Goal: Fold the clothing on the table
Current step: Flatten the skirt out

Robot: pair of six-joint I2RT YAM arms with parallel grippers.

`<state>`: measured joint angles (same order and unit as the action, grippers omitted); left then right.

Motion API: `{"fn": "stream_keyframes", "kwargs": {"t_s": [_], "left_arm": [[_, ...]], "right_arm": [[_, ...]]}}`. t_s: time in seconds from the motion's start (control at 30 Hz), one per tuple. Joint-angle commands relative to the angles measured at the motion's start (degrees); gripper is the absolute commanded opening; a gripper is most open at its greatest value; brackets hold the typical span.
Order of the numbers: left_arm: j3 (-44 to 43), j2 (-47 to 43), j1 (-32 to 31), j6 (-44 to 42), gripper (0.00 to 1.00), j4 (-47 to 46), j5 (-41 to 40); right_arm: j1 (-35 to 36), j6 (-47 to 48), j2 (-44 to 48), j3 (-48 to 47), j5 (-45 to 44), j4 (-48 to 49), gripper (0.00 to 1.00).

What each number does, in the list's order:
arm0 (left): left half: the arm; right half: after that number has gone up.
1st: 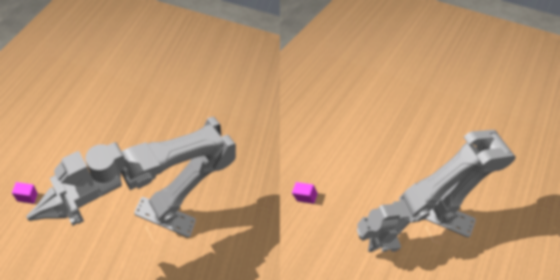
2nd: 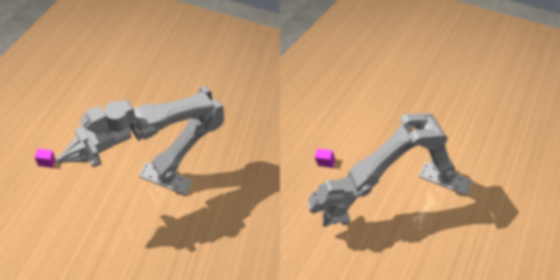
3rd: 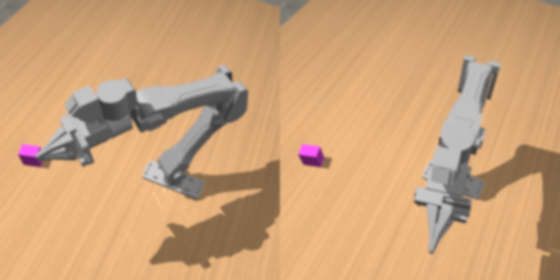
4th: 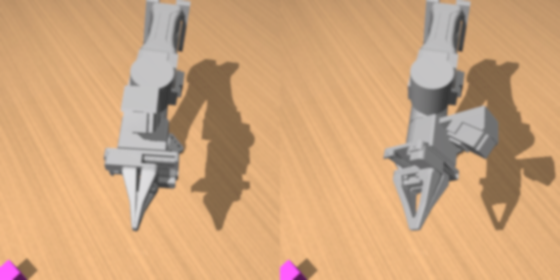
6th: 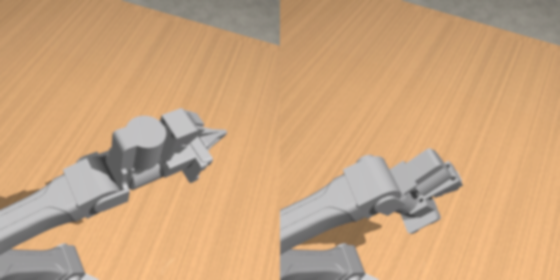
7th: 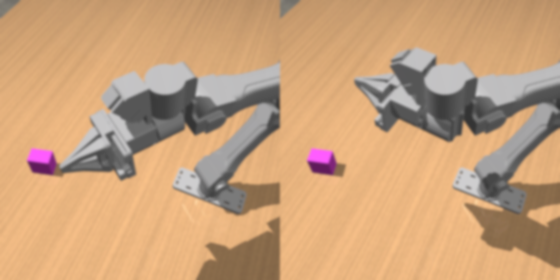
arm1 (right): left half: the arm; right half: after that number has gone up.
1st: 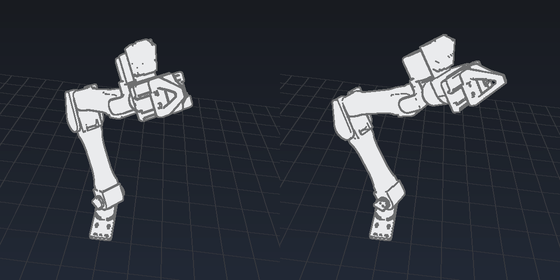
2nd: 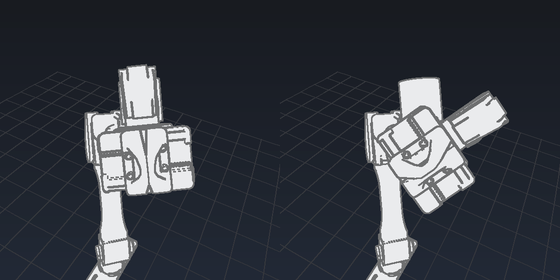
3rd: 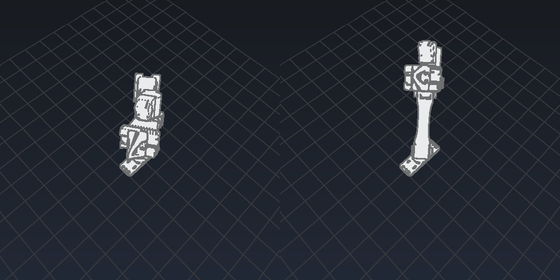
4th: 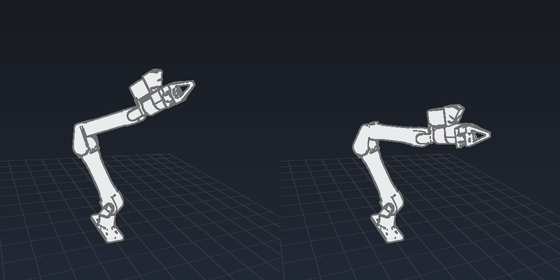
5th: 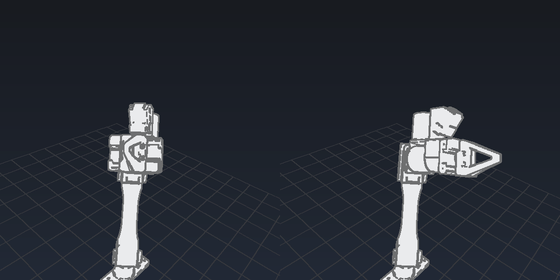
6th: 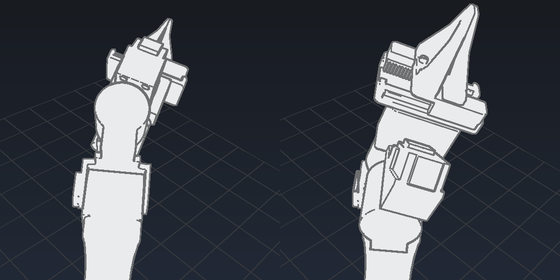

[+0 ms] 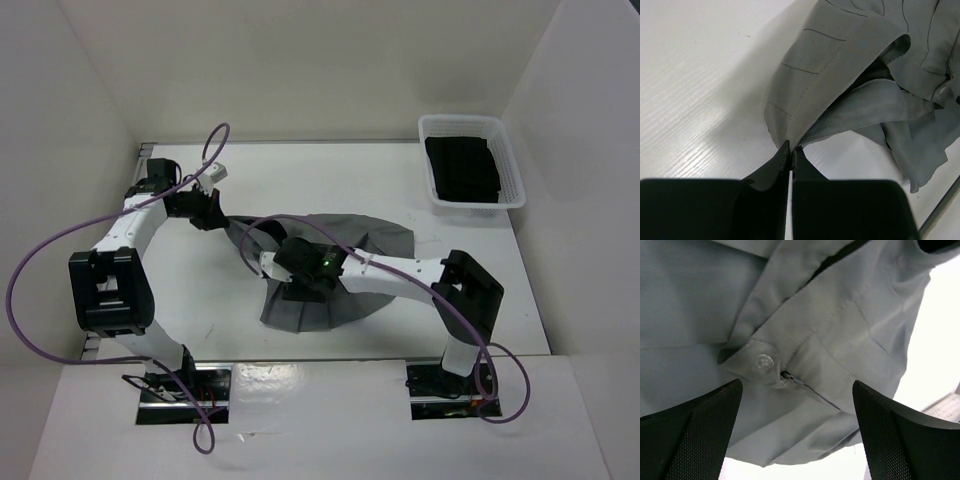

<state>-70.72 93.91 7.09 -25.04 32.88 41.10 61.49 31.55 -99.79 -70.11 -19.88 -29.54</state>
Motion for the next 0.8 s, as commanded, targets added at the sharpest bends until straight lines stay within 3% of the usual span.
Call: {"fn": "stream_keyframes", "kwargs": {"t_s": [0.0, 0.27, 0.6, 0.77], "left_arm": [[0.23, -2.15, 0.38, 0.34, 0.01, 0.43, 1.35], [-0.29, -2.15, 0.38, 0.34, 0.01, 0.95, 1.35], [-0.3, -1.62, 0.38, -0.19, 0.01, 1.48, 0.82], [-0.3, -1.1, 0.38, -0.19, 0.01, 1.48, 0.82]], "right_arm": [[0.47, 0.88, -0.85, -1.61, 2.3, 2.65, 0.94], [0.47, 2.02, -3.3, -1.09, 4.58, 4.84, 0.91], [0.47, 3.17, -6.12, -0.56, 6.34, 6.51, 0.81], [0.47, 3.17, -6.65, -0.56, 8.01, 6.51, 0.66]]}}
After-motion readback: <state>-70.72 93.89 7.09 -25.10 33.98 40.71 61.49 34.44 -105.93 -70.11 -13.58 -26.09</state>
